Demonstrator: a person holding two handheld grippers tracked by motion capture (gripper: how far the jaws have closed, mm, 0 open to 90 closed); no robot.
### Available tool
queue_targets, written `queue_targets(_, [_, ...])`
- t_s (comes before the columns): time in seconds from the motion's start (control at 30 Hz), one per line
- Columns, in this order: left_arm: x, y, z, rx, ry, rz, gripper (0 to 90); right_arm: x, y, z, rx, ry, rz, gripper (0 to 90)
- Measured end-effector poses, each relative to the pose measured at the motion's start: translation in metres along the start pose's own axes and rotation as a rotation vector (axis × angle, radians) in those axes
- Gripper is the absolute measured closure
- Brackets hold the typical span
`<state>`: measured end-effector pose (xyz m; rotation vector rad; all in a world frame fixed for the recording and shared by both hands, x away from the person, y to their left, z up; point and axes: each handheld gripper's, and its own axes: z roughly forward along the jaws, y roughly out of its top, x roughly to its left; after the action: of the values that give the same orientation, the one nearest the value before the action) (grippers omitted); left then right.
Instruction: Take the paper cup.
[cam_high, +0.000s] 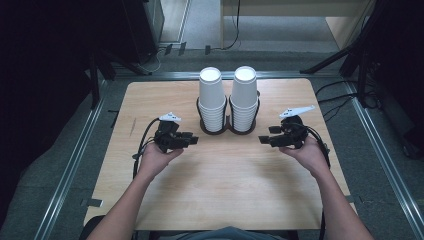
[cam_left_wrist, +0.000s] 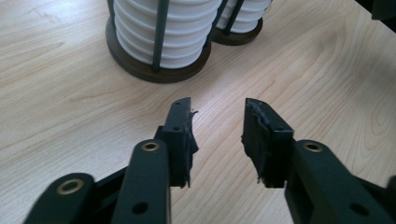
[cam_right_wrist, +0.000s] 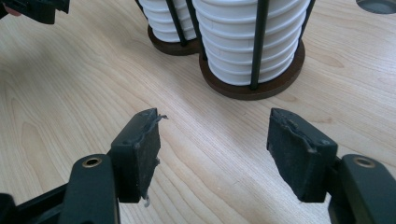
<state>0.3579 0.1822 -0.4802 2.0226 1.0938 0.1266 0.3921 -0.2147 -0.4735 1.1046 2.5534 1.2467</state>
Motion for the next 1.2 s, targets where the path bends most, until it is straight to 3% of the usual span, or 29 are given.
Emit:
queue_targets(0.2, [-0.001,0.001,0.001,-0.002,-0.019,-0.009,69.8,-0.001,0.000,-0.001,-0.007,-0.005,-0.001,33.1])
queue_targets(0.3, [-0.002,0.002,0.002,-0.004,-0.029,0.001,75.6,-0.001,0.000,-0.002,-0.005,-0.010,-0.008,33.0])
queue_targets(0.33, [-0.005,0.003,0.001,-0.006,-0.031,0.021,77.8,-0.001,0.000,-0.002,-0.003,-0.012,-0.012,33.0])
queue_targets(0.5, [-0.009,0.008,-0.001,-0.031,-0.047,0.005,86.7,0.000,0.007,-0.005,-0.021,-0.026,-0.020,32.5])
queue_targets(0.77, [-0.027,0.021,0.004,-0.034,-0.044,0.054,89.1,0.006,0.032,-0.016,-0.037,-0.061,-0.084,30.3])
queue_targets(0.93, [-0.035,0.032,0.013,-0.053,-0.060,0.049,89.2,0.003,0.041,-0.019,-0.036,-0.039,-0.077,29.0])
queue_targets(1.2, [-0.051,0.054,0.026,-0.047,-0.059,0.091,89.0,-0.006,0.064,-0.027,-0.058,-0.043,-0.054,23.7])
